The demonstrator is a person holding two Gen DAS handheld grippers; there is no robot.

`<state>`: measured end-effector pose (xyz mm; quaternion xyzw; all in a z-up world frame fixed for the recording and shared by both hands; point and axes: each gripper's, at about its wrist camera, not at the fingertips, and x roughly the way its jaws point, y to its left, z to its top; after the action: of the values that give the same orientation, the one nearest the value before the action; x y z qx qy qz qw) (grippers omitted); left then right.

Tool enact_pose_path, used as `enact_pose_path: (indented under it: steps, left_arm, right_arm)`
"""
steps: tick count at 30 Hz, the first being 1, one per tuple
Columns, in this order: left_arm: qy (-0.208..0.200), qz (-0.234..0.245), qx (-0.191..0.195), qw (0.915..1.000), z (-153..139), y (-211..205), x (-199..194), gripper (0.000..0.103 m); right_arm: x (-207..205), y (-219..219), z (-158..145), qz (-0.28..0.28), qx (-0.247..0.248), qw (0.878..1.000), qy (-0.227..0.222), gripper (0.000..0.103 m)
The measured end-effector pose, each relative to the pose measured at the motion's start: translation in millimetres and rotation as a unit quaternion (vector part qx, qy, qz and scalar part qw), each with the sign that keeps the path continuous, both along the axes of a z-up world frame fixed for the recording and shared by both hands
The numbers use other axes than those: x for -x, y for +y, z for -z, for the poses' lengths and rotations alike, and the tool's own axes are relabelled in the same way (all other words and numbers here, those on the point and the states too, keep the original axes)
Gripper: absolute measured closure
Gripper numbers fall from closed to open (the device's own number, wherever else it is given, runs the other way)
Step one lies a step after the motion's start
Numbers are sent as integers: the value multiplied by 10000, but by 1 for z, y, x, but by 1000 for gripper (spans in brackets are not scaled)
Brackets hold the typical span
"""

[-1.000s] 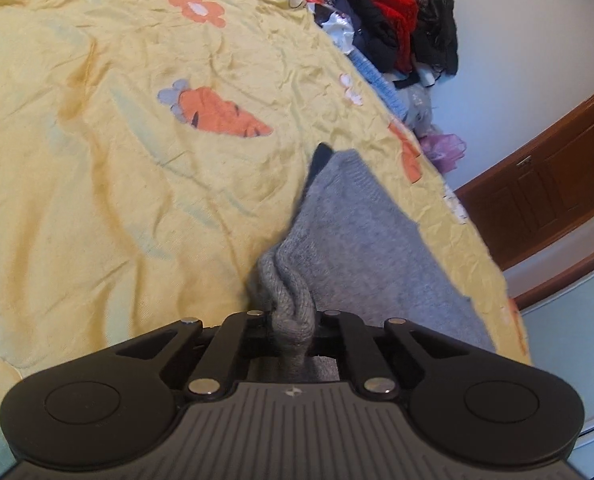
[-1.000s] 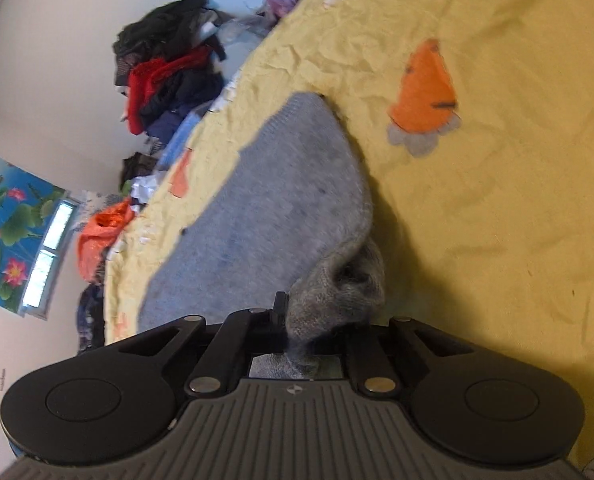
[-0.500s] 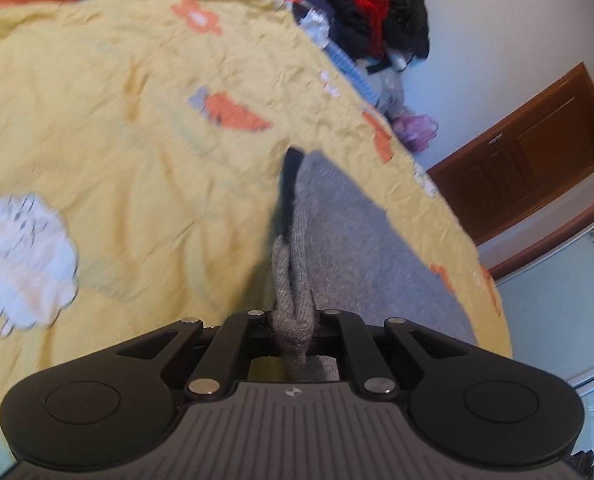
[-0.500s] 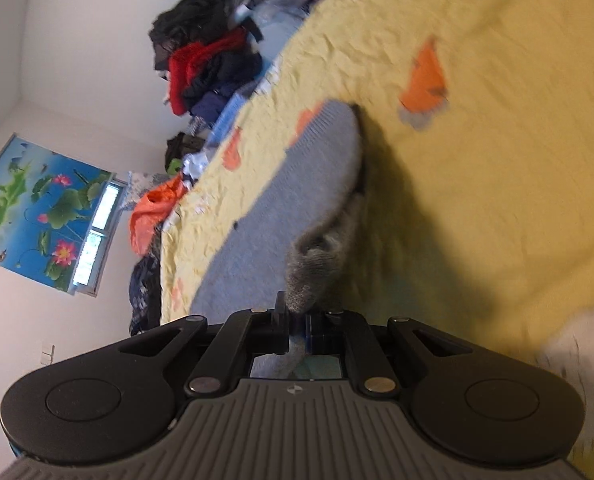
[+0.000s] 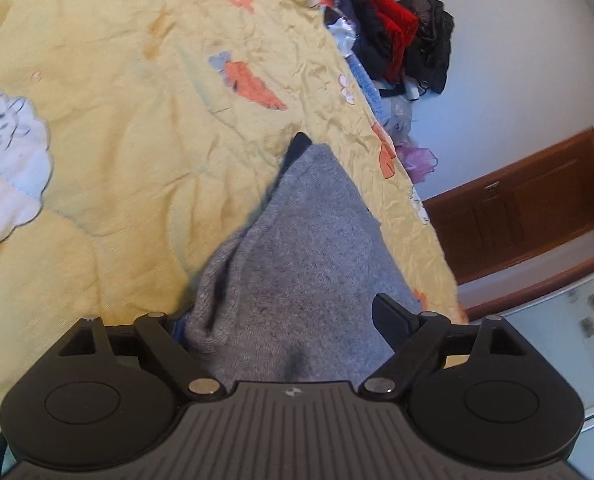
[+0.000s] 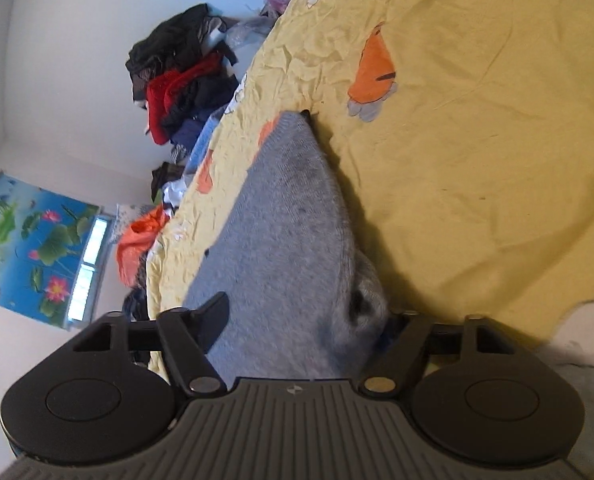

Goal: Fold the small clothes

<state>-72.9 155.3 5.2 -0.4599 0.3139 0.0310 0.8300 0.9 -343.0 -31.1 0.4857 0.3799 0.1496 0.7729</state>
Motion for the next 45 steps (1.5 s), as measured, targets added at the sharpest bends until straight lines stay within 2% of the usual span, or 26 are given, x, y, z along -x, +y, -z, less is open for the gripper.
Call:
enact_pose_path:
  steps: [1, 2, 3, 4, 8, 10, 12, 14, 16, 17, 19, 20, 21, 23, 24, 25, 26, 27, 28, 33, 36, 39, 40, 42, 43, 45]
  left_arm:
    - [7, -11, -197, 9998, -2, -5, -2, 26]
    - [84, 21, -360, 9993, -4, -10, -5, 42]
    - [273, 160, -434, 9986, -1, -11, -11, 89]
    - [488, 241, -451, 9975, 3, -10, -16, 95]
    - [309, 316, -550, 9975, -7, -3, -6, 96]
    - [137, 469, -558, 9972, -22, 3, 4, 96]
    - [39, 716, -880, 9935, -35, 5, 16, 96]
    - [209, 812, -1167, 9896, -32, 9, 19, 96]
    - [501, 911, -1089, 9886, -16, 15, 18, 92]
    - [653, 909, -1073, 9879, -8, 16, 18, 92]
    - [689, 776, -1152, 9879, -9, 19, 23, 89]
    - [679, 711, -1302, 9866, -15, 20, 26, 87]
    - [603, 596, -1554, 9842, -25, 22, 30, 86]
    - [208, 265, -2152, 9760, -47, 23, 31, 81]
    - [8, 123, -2398, 9708, -58, 23, 27, 67]
    - [-145, 54, -2555, 9667, -67, 23, 20, 39]
    - [-282, 31, -2684, 9629, -75, 21, 8, 27]
    - [-457, 44, -2819, 9583, -80, 19, -4, 21]
    - [-570, 126, -2958, 9535, -83, 16, -19, 21]
    - [-113, 781, -3532, 9322, -71, -9, -118, 25]
    - [283, 1215, -3630, 9234, -50, -20, -170, 42]
    - [670, 1810, -3603, 9127, -28, -33, -203, 76]
    - [837, 1886, -3622, 9090, -21, -36, -210, 77]
    - [690, 1989, -3760, 9024, -19, -41, -212, 82]
    - [638, 2056, -3761, 9012, -20, -43, -213, 96]
    - [470, 2098, -3899, 8954, -22, -47, -210, 96]
  right_arm:
    - [-5, 4, 4, -26, -49, 10000, 70, 77]
    - [-7, 8, 8, -38, -57, 9999, 137, 91]
    - [-7, 10, 10, -38, -50, 9999, 121, 91]
    - [-6, 11, 8, -89, -43, 9999, 52, 92]
    - [6, 6, -7, -221, -34, 9997, -118, 92]
    - [18, -7, -14, -238, -333, 9991, -135, 92]
    - [30, -13, -20, -300, -386, 9987, -142, 93]
    - [38, -14, -14, -383, -262, 9989, 25, 93]
    - [40, -9, 1, -478, -27, 9984, 310, 92]
    - [40, -7, 6, -502, 116, 9976, 469, 87]
    - [41, -10, 1, -441, 136, 9983, 364, 85]
    - [39, -13, -8, -402, 229, 9987, 199, 77]
    - [37, -19, -20, -278, 414, 9988, -8, 58]
    - [28, -29, -43, 69, 799, 9955, -497, 35]
    - [19, -30, -52, 95, 910, 9935, -672, 34]
    - [7, -30, -59, 59, 977, 9923, -761, 34]
    - [-5, -26, -65, -8, 1042, 9910, -838, 34]
    - [-18, -20, -69, -132, 1163, 9888, -928, 34]
    - [-32, -10, -73, -259, 1339, 9854, -1014, 34]
    - [-88, 48, -63, -1005, 2542, 9562, -1044, 34]
    - [-104, 78, -56, -1318, 2964, 9394, -1108, 33]
    - [-112, 100, -53, -1579, 3289, 9230, -1226, 34]
    - [-114, 105, -51, -1642, 3395, 9180, -1229, 34]
    - [-114, 109, -47, -1740, 3516, 9113, -1252, 33]
    - [-115, 109, -45, -1776, 3543, 9096, -1248, 33]
    - [-117, 109, -41, -1791, 3552, 9084, -1282, 33]
